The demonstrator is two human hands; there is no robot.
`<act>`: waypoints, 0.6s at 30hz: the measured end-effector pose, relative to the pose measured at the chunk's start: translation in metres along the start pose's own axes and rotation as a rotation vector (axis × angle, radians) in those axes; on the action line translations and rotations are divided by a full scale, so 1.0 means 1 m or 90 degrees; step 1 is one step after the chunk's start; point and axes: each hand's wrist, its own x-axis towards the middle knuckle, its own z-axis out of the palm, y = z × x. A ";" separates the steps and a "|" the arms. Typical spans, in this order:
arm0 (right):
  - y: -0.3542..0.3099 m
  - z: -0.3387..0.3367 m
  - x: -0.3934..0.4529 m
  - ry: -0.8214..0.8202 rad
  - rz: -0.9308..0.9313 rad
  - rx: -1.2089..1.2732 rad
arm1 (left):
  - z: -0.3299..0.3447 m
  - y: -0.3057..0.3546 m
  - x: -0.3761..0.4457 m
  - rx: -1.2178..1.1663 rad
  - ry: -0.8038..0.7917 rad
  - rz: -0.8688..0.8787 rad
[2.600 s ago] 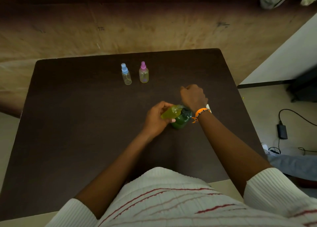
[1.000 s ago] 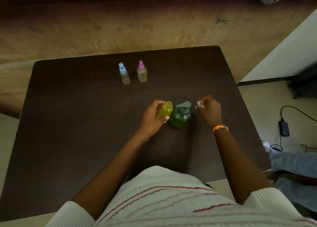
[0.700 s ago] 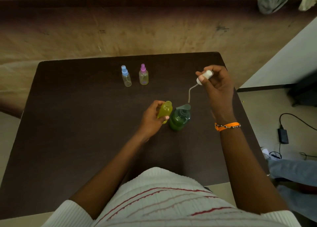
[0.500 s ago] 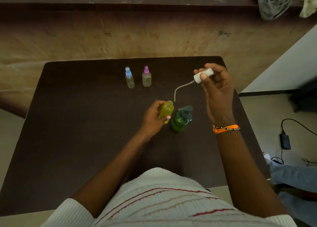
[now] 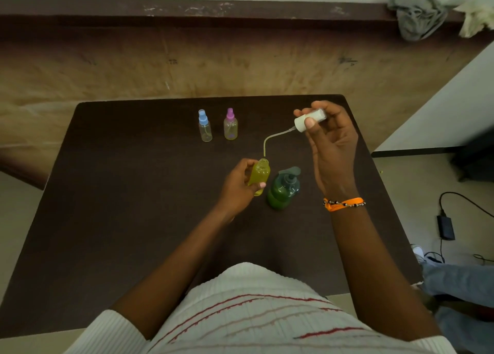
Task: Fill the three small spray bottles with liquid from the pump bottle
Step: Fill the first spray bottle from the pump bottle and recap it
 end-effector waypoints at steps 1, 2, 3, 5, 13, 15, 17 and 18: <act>0.000 -0.001 0.000 0.001 -0.002 0.000 | 0.000 0.000 0.000 0.004 -0.001 -0.001; 0.000 -0.001 0.000 0.001 -0.001 0.002 | 0.000 -0.001 0.001 0.008 -0.001 -0.001; -0.001 -0.002 0.000 -0.001 0.002 0.002 | 0.000 -0.001 0.001 0.011 -0.001 -0.001; 0.000 -0.003 0.000 -0.012 0.011 -0.005 | 0.000 -0.001 0.000 0.008 0.001 0.001; 0.009 -0.003 -0.003 -0.101 0.106 -0.132 | -0.001 0.005 -0.001 -0.006 -0.007 0.031; 0.013 -0.003 -0.003 -0.138 0.130 -0.212 | -0.001 0.008 -0.002 -0.010 -0.017 0.046; 0.018 -0.003 -0.003 -0.186 0.150 -0.288 | -0.001 0.009 -0.003 -0.013 -0.027 0.065; 0.019 -0.003 -0.002 -0.206 0.156 -0.318 | -0.001 0.009 -0.003 -0.015 -0.032 0.072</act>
